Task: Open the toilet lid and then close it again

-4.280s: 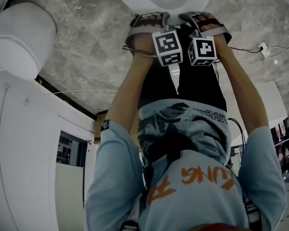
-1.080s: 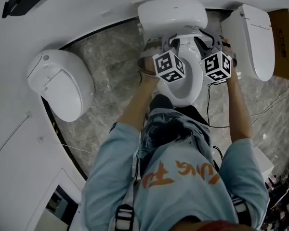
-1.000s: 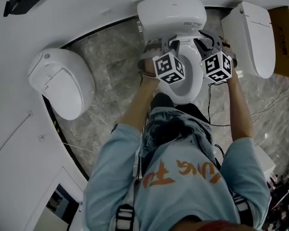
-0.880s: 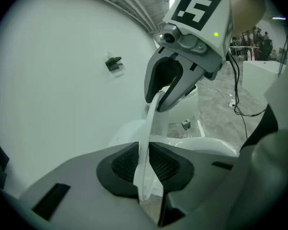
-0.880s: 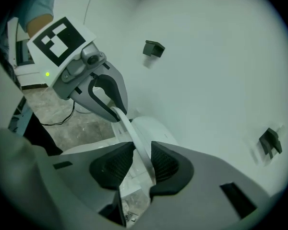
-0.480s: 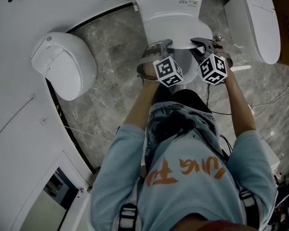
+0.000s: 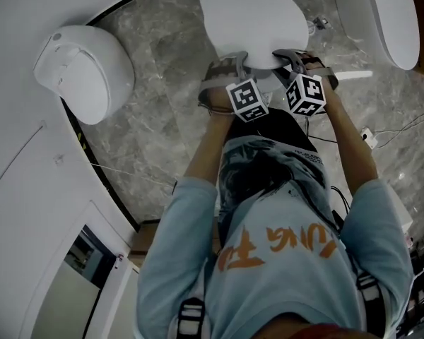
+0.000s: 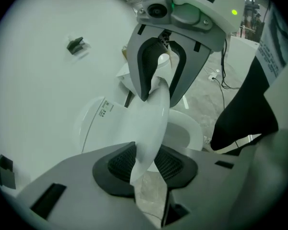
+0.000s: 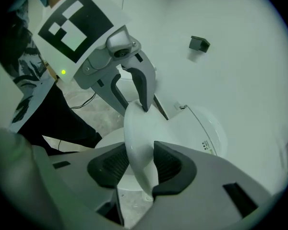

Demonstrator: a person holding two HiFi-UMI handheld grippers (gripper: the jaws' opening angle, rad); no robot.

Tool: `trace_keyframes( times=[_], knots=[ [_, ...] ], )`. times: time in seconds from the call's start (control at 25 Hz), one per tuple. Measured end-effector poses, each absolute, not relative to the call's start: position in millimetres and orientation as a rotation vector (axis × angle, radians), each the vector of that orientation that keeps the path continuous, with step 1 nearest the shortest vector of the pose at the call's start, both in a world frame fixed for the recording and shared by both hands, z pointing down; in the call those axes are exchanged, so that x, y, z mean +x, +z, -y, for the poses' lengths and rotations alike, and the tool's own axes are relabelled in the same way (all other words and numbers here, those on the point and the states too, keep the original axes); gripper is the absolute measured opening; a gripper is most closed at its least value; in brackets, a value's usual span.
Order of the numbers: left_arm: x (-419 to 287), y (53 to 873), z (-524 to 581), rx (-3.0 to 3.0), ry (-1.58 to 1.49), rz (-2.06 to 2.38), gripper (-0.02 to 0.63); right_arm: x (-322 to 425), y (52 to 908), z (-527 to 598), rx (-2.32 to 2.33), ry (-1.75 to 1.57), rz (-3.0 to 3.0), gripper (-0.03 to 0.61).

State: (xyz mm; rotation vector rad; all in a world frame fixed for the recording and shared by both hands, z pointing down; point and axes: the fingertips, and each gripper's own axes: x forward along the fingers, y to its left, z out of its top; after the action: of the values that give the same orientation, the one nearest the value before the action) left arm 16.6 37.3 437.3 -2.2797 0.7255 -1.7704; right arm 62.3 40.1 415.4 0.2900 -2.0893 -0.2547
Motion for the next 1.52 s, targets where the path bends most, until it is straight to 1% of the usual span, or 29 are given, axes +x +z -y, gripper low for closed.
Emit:
trace_keyframes(
  times=[0.16, 0.36, 0.76, 0.92, 1.2, 1.52],
  knots=[
    [17.8, 464.8, -71.3, -2.217, -1.868, -0.607, 0.150, 63.9, 445.6, -74.4, 0.216, -0.275, 2.038, 0.183],
    [22.4, 494.9, -93.9, -2.248, -1.923, -0.559, 0.184, 67.9, 478.4, -96.0, 0.184, -0.305, 1.984, 0.203],
    [23.2, 555.7, -124.0, -2.272, -2.012, -0.442, 0.225, 66.8, 541.3, -125.3, 0.221, -0.198, 1.971, 0.235],
    [24.3, 578.9, -142.0, -2.374, -2.024, -0.396, 0.232, 65.5, 564.4, -141.5, 0.220, -0.066, 2.009, 0.243],
    [23.4, 620.4, -152.1, -2.410, -2.049, -0.349, 0.233, 64.6, 609.3, -151.2, 0.251, -0.052, 1.971, 0.249],
    [24.3, 664.5, -167.3, -2.508, -2.097, -0.293, 0.224, 65.0, 655.3, -166.2, 0.190, 0.068, 1.954, 0.241]
  ],
)
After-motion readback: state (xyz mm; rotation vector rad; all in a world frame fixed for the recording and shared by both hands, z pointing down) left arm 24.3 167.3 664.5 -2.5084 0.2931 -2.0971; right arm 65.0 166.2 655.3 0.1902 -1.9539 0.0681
